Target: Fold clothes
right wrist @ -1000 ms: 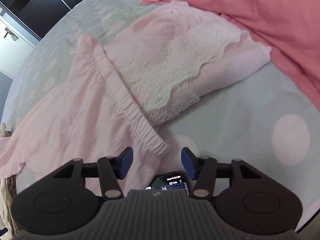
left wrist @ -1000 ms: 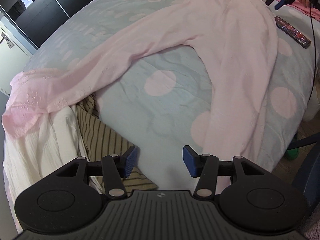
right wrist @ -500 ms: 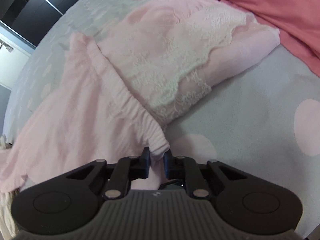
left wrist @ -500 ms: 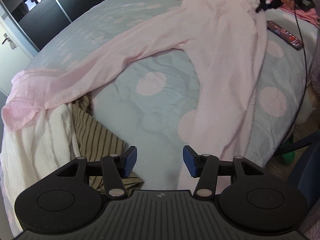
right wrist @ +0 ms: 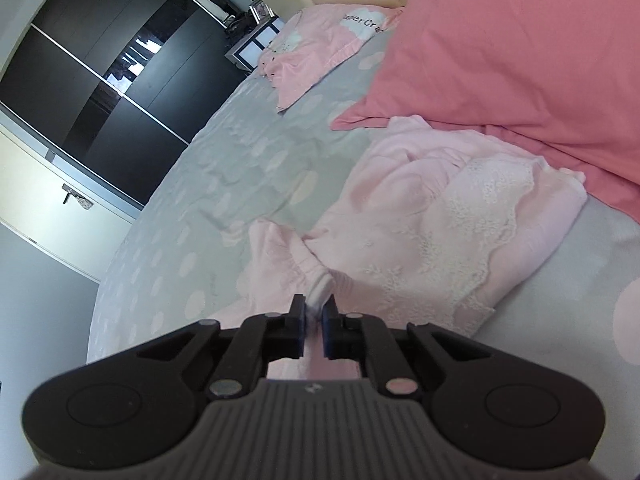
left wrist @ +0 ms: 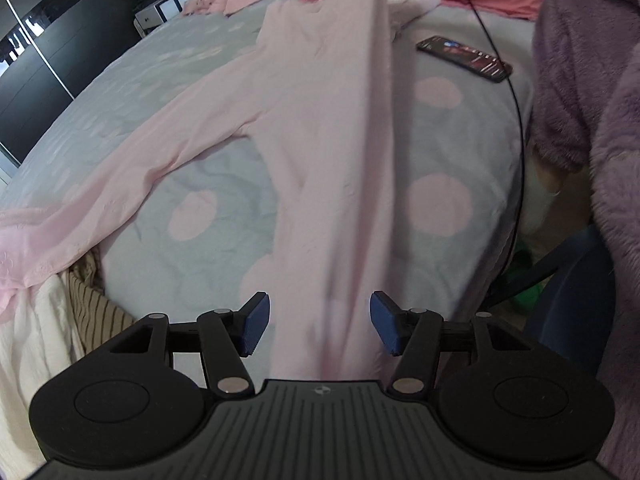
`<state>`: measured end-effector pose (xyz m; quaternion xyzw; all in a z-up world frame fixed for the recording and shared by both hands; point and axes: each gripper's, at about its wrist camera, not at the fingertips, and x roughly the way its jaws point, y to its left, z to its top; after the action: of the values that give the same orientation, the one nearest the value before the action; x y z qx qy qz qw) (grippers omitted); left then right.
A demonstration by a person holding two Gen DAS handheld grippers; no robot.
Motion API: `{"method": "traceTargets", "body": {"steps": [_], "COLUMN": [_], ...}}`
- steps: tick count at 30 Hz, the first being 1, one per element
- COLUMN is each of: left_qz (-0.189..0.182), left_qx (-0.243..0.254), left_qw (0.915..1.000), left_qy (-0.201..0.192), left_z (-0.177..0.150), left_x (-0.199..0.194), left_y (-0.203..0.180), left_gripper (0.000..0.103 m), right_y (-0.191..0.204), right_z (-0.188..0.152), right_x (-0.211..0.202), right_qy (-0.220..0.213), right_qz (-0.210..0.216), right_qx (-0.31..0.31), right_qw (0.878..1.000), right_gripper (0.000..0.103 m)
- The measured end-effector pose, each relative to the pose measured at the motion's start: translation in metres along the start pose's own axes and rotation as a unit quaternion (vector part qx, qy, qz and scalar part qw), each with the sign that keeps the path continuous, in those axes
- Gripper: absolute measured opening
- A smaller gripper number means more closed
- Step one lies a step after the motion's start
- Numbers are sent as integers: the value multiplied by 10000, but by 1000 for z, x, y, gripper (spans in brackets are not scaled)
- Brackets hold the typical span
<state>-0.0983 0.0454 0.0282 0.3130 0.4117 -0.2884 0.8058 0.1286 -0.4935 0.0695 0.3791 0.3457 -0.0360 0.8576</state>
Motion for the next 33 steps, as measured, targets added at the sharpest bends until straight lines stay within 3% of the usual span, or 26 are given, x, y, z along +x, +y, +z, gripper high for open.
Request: {"method": "traceTargets", "body": {"steps": [2,4,6,9,12,16,21,25,29,33], "left_qz": [244,380,282,79,160,551,1119,1602,1935,2038], "left_qx": [-117,-373,-633,-662,-657,-1286,-2172,-2215,-2123,-2150], "left_qw": [9996,9982,9967,9959,9932,9887,9690,9577,9529,9509], "left_qy": [106,289,431,616,952,536,-374,-901,-977,-892], "left_z": [0,-3,-7,-9,-12,-7,7,33,60,71], "left_x": [4,10,15,18,23,-10,-78,-118,-129,-120], "left_y": [-6,-1,7,9,8,33,74,94,122,154], "left_gripper": [54,47,35,28,0,0,0,0,0,0], "right_y": [2,4,5,5,3,-3,-9,-4,3,16], "right_z": [3,5,6,6,5,4,5,6,8,10], "right_x": [-1,-1,-2,-4,-7,-16,-28,-33,-34,-29], "right_qy": [-14,-20,-28,-43,-68,-86,-108,-183,-226,-238], "right_qz": [34,35,37,43,25,2,149,318,448,509], "right_qx": [48,70,79,102,128,203,349,374,395,384], "right_qw": [10000,10000,10000,9999,9999,9998,9992,9986,9980,9977], "right_gripper": [9,9,9,9,9,9,9,9,9,9]}}
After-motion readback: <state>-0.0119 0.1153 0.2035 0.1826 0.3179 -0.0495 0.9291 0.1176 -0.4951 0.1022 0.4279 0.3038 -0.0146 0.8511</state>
